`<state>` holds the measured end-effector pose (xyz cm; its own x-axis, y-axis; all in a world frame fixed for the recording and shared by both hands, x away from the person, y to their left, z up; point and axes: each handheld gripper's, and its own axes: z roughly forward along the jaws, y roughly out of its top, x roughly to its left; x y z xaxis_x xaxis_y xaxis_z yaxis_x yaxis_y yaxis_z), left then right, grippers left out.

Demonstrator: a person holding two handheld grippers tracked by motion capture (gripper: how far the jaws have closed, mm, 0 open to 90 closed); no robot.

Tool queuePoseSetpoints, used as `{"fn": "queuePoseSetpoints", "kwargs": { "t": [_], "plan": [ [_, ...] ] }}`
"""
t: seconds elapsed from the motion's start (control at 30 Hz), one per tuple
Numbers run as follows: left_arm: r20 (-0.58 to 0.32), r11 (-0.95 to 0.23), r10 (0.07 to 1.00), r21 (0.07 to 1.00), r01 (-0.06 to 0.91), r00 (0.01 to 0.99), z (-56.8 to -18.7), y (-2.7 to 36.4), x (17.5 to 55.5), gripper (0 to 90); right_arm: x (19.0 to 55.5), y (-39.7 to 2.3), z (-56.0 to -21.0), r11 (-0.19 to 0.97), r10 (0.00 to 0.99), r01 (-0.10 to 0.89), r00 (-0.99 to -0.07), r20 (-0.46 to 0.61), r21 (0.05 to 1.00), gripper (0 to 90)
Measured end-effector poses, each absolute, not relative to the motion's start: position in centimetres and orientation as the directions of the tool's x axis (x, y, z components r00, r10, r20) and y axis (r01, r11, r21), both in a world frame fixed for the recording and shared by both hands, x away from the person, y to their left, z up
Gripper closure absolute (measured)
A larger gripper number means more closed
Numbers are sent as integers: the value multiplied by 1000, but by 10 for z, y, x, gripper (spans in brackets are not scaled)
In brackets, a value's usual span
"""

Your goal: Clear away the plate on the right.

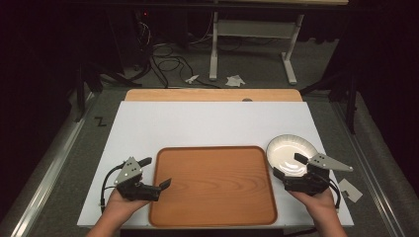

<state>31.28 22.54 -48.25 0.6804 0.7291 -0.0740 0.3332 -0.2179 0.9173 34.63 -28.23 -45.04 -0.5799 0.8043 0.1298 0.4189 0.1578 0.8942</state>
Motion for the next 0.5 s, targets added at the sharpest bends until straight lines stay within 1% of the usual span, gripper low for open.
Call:
{"fn": "queuePoseSetpoints", "kwargs": {
  "t": [0.17, 0.3, 0.5],
  "plan": [
    [-87, -205, 717, 922, 328, 691, -480, 226, 312, 8, 349, -292, -451, 150, 823, 429, -553, 128, 891, 0],
    [-92, -201, 717, 922, 331, 691, -480, 227, 312, 8, 351, -301, -453, 161, 844, 438, -526, 106, 884, 0],
    [-86, -208, 713, 922, 327, 696, -480, 227, 312, 8, 354, -316, -454, 134, 872, 451, -477, 111, 882, 1]
  ]
}}
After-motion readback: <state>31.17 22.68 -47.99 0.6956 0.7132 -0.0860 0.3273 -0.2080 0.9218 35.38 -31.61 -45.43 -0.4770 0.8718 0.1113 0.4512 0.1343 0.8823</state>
